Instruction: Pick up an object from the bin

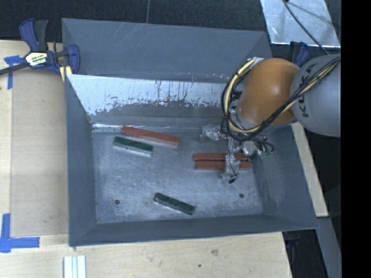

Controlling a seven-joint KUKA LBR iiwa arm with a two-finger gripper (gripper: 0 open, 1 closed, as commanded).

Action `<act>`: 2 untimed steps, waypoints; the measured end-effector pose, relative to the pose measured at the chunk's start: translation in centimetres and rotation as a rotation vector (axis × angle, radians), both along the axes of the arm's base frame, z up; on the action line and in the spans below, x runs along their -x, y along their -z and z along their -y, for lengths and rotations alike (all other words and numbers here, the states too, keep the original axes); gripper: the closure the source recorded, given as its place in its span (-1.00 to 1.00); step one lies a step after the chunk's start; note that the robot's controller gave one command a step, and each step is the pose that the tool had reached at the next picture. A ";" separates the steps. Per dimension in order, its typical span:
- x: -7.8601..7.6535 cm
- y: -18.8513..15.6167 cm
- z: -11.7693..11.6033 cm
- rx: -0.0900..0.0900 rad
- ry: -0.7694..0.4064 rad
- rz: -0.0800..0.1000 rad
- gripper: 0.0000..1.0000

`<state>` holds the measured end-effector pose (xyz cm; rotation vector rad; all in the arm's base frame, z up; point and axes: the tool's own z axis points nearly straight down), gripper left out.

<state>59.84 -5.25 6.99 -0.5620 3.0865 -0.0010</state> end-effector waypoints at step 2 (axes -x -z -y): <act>-0.7 -17.7 0.5 0.003 -0.384 0.006 1.00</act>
Offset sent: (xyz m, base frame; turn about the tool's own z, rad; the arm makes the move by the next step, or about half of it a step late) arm 0.0000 0.0000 0.0000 0.0000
